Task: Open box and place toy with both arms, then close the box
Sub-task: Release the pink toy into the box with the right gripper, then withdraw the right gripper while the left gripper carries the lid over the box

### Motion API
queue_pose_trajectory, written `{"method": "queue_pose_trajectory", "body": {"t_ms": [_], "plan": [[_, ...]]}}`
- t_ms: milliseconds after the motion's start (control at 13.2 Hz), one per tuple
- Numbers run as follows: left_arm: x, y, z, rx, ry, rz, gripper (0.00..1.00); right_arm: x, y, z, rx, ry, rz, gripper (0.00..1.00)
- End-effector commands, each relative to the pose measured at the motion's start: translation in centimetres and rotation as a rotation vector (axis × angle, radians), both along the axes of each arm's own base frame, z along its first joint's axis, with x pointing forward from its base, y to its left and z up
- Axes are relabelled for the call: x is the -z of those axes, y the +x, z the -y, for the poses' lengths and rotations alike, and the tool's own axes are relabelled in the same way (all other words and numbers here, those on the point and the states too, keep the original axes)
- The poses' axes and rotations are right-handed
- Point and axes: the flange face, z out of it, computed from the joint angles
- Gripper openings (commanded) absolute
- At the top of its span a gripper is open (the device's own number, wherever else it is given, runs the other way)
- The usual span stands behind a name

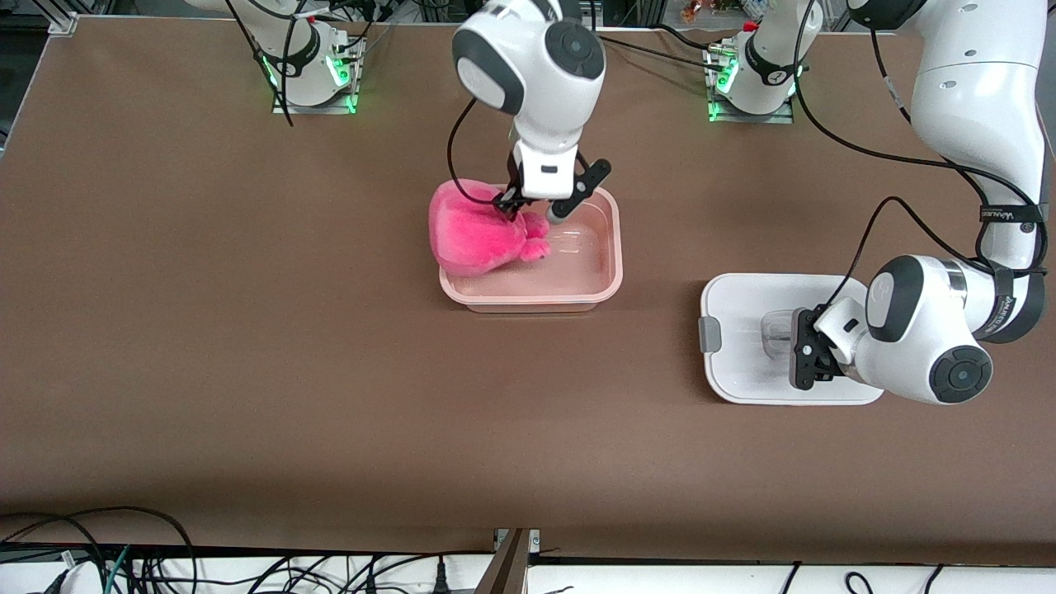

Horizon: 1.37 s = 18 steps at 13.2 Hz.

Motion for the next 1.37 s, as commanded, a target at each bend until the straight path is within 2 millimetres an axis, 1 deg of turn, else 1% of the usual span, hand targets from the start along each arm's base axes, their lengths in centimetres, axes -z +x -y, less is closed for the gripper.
{"method": "queue_pose_trajectory", "body": {"t_ms": [0,152,228,379,531,607,683,759,834,910,986,1062,1138,1214,1290], "plan": [[-0.3,-0.1,-0.2,0.015,-0.041,0.006,0.0,-3.9,-1.2,-0.6,0.017,-0.012,0.007,1.0],[-0.3,-0.1,-0.2,0.015,-0.041,0.006,0.0,-5.5,-1.5,0.1,0.025,-0.019,0.007,1.0],[-0.3,-0.1,-0.2,0.015,-0.041,0.006,0.0,-6.1,-1.2,0.8,0.032,-0.022,0.009,1.0],[-0.5,0.0,-0.1,0.017,-0.041,0.009,0.0,-6.1,0.0,1.7,0.058,-0.027,0.015,1.0],[-1.1,0.0,0.7,0.016,-0.036,0.012,0.0,-6.1,2.0,3.5,0.093,-0.026,0.013,1.0],[-1.6,0.1,1.1,0.017,-0.036,0.018,0.0,-6.1,2.3,3.7,0.1,-0.027,0.013,1.0],[-2.4,0.1,2.2,0.021,-0.037,0.028,0.0,-6.1,2.9,4.4,0.115,-0.028,0.015,1.0],[-3.0,-0.1,3.1,0.016,-0.028,0.021,0.0,-6.0,4.4,5.8,0.145,-0.033,0.016,1.0],[-4.1,-0.5,4.6,0.011,-0.013,0.011,0.0,-6.1,5.8,7.3,0.174,-0.039,0.02,1.0],[-5.7,-1.0,7.0,0.008,0.002,0.014,0.0,-6.3,7.6,9.3,0.215,-0.043,0.028,1.0],[-7.7,-1.4,9.7,0.019,0.013,0.039,0.0,-7.4,9.9,12.5,0.281,-0.039,0.047,1.0],[-9.7,-1.8,12.5,0.04,0.019,0.072,0.0,-7.6,12.2,15.5,0.344,-0.04,0.058,1.0],[-11.2,-2.6,15.2,0.057,0.024,0.086,0.0,-7.8,14.8,19.4,0.413,-0.037,0.07,1.0],[-11.7,-3.1,17.0,0.055,0.028,0.091,0.0,-7.9,17.1,23.1,0.468,-0.033,0.074,1.0],[-11.8,-4.1,20.1,0.074,0.017,0.088,0.0,-7.9,18.8,26.3,0.516,-0.027,0.082,1.0]]}}
